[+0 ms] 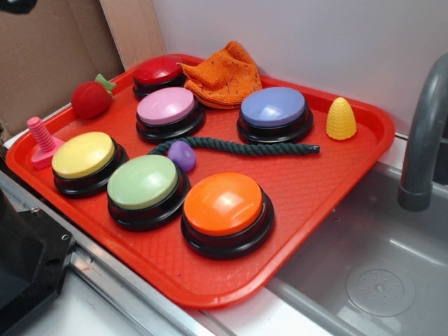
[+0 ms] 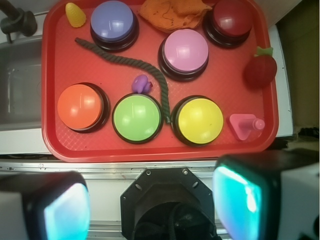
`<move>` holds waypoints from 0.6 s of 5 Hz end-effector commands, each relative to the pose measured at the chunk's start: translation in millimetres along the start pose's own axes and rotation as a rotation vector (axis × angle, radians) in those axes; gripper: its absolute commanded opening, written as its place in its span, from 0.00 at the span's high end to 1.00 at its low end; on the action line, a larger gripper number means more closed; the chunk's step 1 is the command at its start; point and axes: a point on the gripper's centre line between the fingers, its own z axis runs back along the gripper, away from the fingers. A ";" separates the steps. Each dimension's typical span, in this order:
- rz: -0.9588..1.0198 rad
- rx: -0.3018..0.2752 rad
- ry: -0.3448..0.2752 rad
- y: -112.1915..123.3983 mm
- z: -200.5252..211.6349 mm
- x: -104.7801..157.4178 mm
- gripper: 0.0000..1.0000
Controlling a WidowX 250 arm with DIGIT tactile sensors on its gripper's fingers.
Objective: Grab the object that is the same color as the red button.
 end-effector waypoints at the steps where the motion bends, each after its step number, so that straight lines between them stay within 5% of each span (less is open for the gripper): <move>1: 0.000 0.000 0.000 0.0 0.0 0.0 0.00; 3: -0.026 0.118 -0.073 62.0 -44.0 39.9 0.00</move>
